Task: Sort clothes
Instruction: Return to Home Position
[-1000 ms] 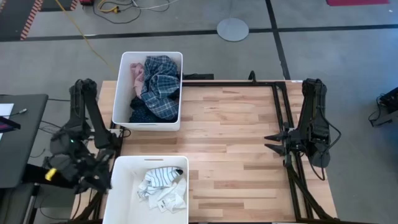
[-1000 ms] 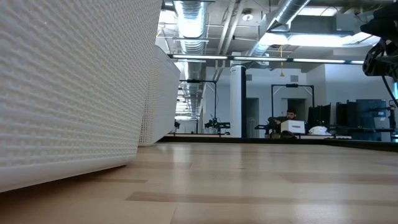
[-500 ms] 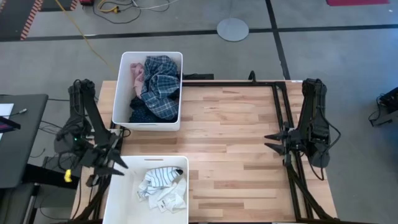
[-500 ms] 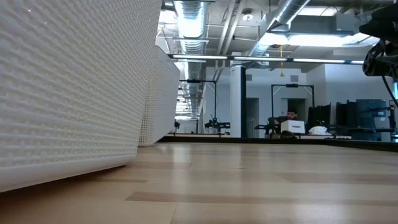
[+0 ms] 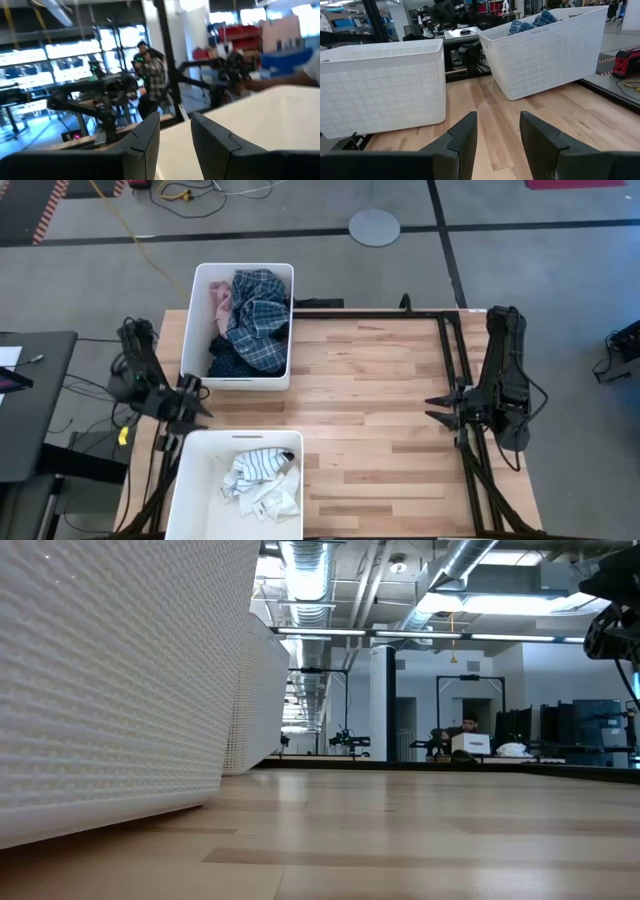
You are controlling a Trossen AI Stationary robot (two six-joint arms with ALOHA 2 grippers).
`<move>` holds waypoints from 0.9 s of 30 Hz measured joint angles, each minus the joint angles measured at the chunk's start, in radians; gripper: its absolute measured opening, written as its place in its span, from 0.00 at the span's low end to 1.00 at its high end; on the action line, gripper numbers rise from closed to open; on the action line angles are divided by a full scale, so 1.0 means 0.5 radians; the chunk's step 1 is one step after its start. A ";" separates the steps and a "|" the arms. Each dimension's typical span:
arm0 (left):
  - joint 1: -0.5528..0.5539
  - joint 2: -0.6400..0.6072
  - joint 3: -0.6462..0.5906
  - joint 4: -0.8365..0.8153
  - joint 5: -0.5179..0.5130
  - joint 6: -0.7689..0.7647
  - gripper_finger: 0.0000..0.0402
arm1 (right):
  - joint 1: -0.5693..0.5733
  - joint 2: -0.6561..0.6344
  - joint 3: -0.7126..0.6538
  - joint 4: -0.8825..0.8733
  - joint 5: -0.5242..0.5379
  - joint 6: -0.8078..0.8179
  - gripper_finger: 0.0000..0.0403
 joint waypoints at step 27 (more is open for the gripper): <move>0.453 -0.442 -0.475 0.558 0.035 1.233 0.26 | -0.117 0.038 -0.034 0.015 -0.009 0.066 0.41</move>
